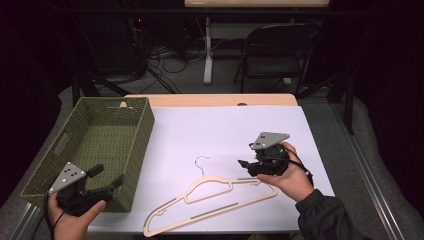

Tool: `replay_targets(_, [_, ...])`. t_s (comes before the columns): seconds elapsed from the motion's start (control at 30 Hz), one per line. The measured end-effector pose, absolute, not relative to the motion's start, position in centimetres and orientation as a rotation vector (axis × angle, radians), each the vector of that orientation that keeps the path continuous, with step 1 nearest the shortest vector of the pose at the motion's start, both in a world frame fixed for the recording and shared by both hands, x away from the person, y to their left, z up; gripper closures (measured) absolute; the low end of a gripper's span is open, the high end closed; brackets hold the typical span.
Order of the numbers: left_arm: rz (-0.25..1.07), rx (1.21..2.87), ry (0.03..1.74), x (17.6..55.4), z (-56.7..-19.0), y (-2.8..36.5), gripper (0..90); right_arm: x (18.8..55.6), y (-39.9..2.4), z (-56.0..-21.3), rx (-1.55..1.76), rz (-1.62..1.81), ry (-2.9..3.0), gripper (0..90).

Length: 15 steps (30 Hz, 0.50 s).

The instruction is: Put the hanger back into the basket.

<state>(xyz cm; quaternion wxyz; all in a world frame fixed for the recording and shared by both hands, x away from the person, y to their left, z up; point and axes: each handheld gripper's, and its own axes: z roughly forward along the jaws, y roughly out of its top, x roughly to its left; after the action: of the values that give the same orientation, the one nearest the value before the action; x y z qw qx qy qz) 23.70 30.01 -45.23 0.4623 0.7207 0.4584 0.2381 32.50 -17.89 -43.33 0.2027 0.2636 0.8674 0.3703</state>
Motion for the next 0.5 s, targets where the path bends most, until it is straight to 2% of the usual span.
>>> replay_targets(0.5, [0.584,1.778,1.125,23.7,-45.3,30.0,20.8,33.8,-16.0,-42.9,0.658,0.964,2.593,43.4])
